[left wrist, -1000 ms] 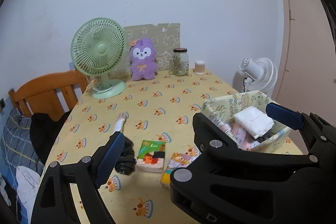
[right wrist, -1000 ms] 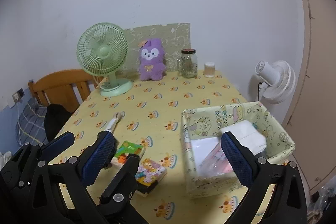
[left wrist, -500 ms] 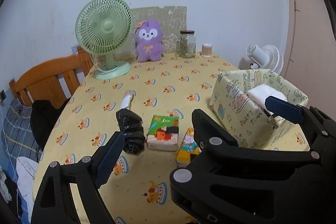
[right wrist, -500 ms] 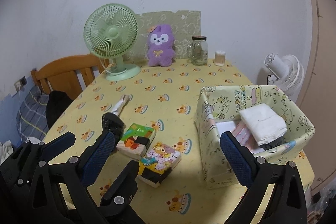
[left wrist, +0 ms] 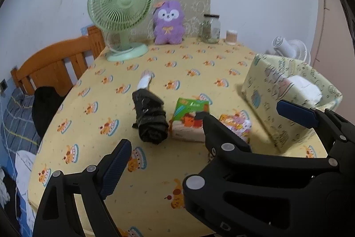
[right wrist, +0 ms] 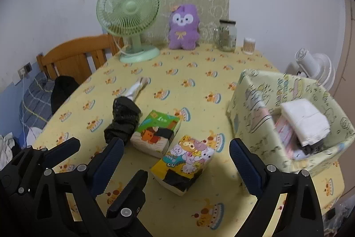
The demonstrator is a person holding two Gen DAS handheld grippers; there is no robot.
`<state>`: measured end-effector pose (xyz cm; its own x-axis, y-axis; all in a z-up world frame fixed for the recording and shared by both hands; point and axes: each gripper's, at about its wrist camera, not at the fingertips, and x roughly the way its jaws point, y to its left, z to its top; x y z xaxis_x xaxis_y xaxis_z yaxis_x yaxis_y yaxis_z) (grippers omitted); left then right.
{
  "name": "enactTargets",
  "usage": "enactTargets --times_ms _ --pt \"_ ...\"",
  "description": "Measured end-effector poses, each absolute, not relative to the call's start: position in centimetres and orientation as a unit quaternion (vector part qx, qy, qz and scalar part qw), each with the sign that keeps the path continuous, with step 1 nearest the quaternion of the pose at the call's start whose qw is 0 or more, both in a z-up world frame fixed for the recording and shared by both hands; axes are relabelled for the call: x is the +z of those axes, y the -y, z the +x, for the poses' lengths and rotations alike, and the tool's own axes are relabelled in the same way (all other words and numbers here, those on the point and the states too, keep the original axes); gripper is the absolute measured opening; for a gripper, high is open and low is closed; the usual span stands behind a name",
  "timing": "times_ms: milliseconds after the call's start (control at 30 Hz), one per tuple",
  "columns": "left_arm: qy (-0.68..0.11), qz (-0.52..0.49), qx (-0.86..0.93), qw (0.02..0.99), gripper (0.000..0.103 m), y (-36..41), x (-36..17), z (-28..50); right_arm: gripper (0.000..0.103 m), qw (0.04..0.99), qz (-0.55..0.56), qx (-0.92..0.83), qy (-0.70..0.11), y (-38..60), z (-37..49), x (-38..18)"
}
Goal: Organize soft objects
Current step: 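Grasp the black wrapped bundle with the left tool while the right tool grasps the cartoon packet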
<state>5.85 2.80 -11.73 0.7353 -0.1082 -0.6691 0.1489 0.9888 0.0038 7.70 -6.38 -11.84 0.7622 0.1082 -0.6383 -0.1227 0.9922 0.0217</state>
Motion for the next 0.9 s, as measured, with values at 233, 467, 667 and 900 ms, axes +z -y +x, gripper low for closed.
enactTargets --times_ms 233,467,667,900 --pt "-0.376 0.035 -0.036 0.925 0.088 -3.6 -13.6 7.0 0.093 0.927 -0.02 0.054 -0.371 5.9 9.1 -13.7" --pt "-0.397 0.029 -0.036 0.917 0.085 -4.0 -15.1 8.0 0.093 0.921 -0.028 0.032 -0.388 5.5 10.0 -15.2" --pt "-0.417 0.028 -0.034 0.908 0.084 -4.1 -16.3 8.7 0.088 0.908 -0.013 0.018 -0.418 5.6 10.8 -16.8" --pt "-0.417 0.031 -0.039 0.908 0.084 -4.2 -16.2 8.8 0.06 0.907 -0.014 0.02 -0.42 5.3 11.1 -17.2"
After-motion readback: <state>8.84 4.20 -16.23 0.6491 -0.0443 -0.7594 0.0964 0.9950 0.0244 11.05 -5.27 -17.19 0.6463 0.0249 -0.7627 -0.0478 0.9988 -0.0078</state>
